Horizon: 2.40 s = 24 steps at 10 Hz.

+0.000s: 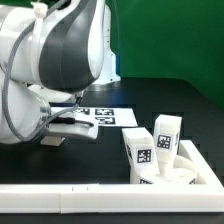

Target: Assemble stool

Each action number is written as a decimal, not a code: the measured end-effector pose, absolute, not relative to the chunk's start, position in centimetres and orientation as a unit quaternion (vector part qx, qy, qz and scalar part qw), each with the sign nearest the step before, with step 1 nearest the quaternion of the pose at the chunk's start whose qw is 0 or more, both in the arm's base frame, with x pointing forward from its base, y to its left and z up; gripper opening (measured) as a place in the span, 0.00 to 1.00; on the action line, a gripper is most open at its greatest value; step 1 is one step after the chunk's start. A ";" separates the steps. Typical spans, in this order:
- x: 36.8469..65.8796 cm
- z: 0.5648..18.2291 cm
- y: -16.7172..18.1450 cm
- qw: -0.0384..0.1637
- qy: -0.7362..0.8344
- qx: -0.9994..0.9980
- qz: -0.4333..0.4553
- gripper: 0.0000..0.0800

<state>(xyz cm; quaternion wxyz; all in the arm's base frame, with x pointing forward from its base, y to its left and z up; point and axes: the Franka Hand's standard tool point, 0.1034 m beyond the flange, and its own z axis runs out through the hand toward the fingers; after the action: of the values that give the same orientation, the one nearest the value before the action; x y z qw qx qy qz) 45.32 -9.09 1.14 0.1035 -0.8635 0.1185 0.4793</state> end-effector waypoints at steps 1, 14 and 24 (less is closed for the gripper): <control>46.2 3.1 -8.4 0.106 0.110 -0.867 0.475 0.41; 57.1 15.7 -1.4 0.056 0.055 -0.997 -0.011 0.41; 62.9 15.1 11.7 0.041 0.047 -0.960 -0.274 0.41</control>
Offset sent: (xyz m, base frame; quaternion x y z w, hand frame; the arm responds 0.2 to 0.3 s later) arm 0.0301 0.0228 0.0939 -0.0279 0.2069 -0.0616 0.9760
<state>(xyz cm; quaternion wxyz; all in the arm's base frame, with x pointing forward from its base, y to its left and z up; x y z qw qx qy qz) 62.90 11.71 15.14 0.0414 -0.9597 0.0475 -0.2740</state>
